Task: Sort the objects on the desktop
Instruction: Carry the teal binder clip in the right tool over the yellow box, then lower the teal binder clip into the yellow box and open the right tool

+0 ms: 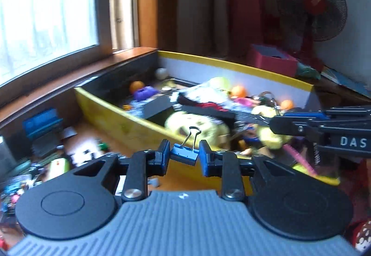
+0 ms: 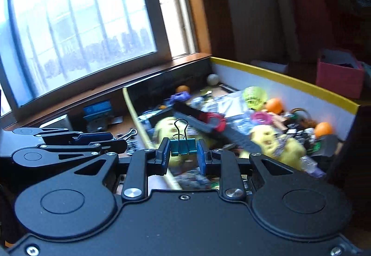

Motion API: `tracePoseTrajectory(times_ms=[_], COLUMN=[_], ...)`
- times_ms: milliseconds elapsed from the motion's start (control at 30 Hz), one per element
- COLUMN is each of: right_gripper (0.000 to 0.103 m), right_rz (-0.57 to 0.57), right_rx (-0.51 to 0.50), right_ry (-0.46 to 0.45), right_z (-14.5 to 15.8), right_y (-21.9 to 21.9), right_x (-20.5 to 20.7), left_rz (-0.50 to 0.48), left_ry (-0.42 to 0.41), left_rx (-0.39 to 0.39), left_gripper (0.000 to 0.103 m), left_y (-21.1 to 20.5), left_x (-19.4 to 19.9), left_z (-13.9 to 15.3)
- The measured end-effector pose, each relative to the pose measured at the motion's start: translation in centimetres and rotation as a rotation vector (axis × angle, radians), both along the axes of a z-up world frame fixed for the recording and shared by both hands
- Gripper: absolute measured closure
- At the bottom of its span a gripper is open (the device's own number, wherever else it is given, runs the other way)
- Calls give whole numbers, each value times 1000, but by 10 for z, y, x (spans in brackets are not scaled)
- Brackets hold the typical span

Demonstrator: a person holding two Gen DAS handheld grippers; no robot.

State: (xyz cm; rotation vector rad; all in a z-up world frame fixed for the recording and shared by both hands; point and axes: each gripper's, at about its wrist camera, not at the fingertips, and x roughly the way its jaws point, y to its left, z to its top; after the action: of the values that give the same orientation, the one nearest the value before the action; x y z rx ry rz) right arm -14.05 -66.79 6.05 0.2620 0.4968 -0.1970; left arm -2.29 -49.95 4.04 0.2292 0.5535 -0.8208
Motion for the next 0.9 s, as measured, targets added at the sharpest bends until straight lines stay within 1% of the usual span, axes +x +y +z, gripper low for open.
tracePoseTrajectory(times_ms=[167, 233, 333, 433, 667, 767, 900], right_gripper=[80, 80, 80, 80, 80, 80, 80], right_rz=[-52, -70, -87, -107, -136, -144, -146], right_rx=[6, 7, 11, 9, 13, 15, 18], right_ry=[2, 7, 11, 13, 17, 19, 21], right_z=[-3, -5, -7, -9, -11, -12, -13], right_y=[-27, -36, -46, -54, -67, -71, -74], right_x=[-12, -17, -24, -31, -40, -42, -44], left_rz=[-68, -92, -134, -166, -212, -222, -226], left_ry=[-2, 9, 30, 23, 63, 87, 96], left_rx=[3, 4, 7, 17, 33, 41, 54], left_gripper=[72, 72, 72, 72, 72, 72, 70], left_y=[-30, -39, -53, -62, -74, -78, -81], left_x=[-11, -15, -22, -29, -35, -37, -38], left_z=[-1, -4, -7, -11, -18, -22, -25])
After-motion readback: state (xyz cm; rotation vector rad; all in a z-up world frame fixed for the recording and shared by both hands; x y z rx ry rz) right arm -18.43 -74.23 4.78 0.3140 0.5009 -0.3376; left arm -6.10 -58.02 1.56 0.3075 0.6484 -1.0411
